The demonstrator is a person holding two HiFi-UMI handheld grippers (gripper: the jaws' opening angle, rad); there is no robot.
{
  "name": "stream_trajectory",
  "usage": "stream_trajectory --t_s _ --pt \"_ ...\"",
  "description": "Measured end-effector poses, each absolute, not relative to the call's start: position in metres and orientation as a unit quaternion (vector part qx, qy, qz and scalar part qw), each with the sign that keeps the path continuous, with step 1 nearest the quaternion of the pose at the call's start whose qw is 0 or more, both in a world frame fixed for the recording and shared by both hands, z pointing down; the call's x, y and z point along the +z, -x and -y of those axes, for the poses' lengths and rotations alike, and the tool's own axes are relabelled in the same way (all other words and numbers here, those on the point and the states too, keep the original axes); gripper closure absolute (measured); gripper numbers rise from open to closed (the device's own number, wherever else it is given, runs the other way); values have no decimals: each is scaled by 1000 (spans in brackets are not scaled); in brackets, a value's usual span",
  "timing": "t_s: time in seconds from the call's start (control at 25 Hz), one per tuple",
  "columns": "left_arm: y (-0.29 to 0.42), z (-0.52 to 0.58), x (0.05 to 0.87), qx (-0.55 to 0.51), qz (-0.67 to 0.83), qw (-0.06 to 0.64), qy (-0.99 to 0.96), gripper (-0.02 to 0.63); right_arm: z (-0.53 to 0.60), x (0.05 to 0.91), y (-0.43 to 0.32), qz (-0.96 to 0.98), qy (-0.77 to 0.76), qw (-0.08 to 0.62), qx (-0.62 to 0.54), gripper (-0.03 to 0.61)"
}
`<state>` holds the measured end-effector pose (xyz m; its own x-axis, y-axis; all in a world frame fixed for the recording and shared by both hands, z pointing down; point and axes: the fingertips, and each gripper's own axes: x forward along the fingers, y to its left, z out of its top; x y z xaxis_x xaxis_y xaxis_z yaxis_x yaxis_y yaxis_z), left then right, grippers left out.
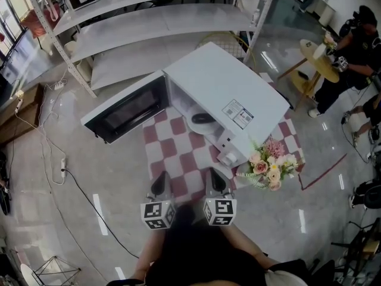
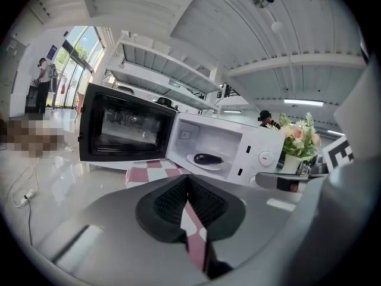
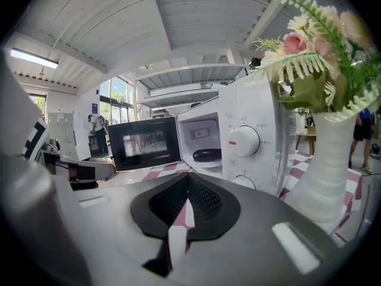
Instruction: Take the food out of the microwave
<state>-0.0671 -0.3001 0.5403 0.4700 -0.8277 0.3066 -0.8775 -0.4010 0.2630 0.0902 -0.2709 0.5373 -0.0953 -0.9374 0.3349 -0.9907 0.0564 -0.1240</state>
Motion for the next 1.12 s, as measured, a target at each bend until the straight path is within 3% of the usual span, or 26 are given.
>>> stream_trajectory --t_s 1.12 --pt "37 373 561 40 429 259 -864 604 307 541 -107 689 -704 80 151 578"
